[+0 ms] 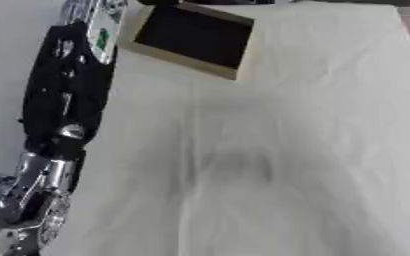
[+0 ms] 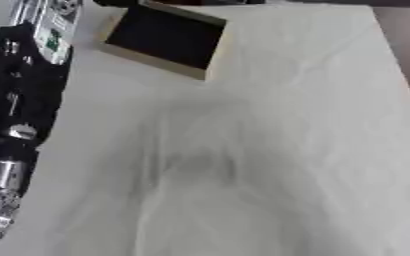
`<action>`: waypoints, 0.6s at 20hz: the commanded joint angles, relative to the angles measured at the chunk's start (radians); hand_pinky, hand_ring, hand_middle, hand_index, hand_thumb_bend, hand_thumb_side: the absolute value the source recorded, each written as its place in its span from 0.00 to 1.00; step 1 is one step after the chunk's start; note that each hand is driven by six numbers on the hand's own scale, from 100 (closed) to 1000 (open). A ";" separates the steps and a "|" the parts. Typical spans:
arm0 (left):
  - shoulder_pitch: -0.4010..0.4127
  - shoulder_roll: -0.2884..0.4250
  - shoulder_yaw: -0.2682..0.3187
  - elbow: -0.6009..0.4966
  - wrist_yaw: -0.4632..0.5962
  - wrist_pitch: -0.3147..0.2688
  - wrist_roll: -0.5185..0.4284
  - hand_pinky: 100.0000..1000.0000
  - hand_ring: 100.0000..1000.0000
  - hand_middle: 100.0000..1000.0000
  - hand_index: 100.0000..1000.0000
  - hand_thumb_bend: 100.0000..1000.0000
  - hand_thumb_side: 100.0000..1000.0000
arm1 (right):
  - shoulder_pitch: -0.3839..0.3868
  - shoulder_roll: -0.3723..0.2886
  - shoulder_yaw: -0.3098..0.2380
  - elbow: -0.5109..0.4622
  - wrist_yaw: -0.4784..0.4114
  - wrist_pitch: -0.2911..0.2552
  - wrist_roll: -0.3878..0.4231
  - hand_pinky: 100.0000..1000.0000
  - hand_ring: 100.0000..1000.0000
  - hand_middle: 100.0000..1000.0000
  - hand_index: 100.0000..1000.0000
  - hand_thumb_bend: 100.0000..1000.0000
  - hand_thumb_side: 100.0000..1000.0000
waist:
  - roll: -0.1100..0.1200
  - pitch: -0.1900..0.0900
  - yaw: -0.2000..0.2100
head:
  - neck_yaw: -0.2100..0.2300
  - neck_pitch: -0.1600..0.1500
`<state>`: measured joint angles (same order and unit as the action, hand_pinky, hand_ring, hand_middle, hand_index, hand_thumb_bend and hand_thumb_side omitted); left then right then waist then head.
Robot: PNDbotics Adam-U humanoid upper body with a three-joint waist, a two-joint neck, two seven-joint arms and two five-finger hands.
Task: Pick up objects on the table and place them in the box.
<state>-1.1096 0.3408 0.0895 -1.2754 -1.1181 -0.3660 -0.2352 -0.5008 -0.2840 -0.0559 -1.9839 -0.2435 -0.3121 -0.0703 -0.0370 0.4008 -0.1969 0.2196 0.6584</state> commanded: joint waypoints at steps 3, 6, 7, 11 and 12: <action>-0.021 0.022 -0.015 -0.078 0.090 0.013 -0.084 0.82 0.75 0.80 0.90 0.02 0.00 | -0.012 -0.028 -0.010 -0.016 0.000 -0.003 -0.008 0.77 0.70 0.55 0.74 0.00 0.49 | -0.003 -0.029 -0.002 | 0.007 0.003; -0.020 0.026 -0.018 -0.108 0.126 0.024 -0.123 0.82 0.75 0.80 0.90 0.04 0.00 | -0.014 -0.029 -0.011 -0.016 -0.002 -0.004 -0.010 0.77 0.70 0.55 0.74 0.00 0.49 | -0.003 -0.030 -0.002 | 0.008 0.006; -0.019 0.027 -0.018 -0.115 0.132 0.028 -0.134 0.82 0.75 0.79 0.90 0.05 0.00 | -0.014 -0.029 -0.011 -0.016 -0.003 -0.005 -0.010 0.77 0.70 0.55 0.74 0.00 0.49 | -0.003 -0.030 -0.002 | 0.009 0.006; -0.012 0.028 -0.011 -0.102 0.126 0.035 -0.170 0.80 0.73 0.77 0.88 0.01 0.00 | -0.014 -0.029 -0.013 -0.016 -0.004 -0.006 -0.012 0.77 0.70 0.55 0.74 0.00 0.49 | -0.004 -0.031 -0.003 | 0.014 0.004; -0.009 0.028 -0.005 -0.086 0.116 0.035 -0.178 0.79 0.73 0.77 0.88 0.00 0.00 | -0.014 -0.028 -0.013 -0.016 -0.004 -0.006 -0.013 0.77 0.70 0.55 0.74 0.00 0.49 | -0.005 -0.031 -0.004 | 0.016 0.003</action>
<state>-1.1033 0.3431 0.0739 -1.3532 -0.9991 -0.3318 -0.4020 -0.5020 -0.2841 -0.0590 -1.9839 -0.2444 -0.3165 -0.0800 -0.0396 0.4001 -0.1979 0.2314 0.6592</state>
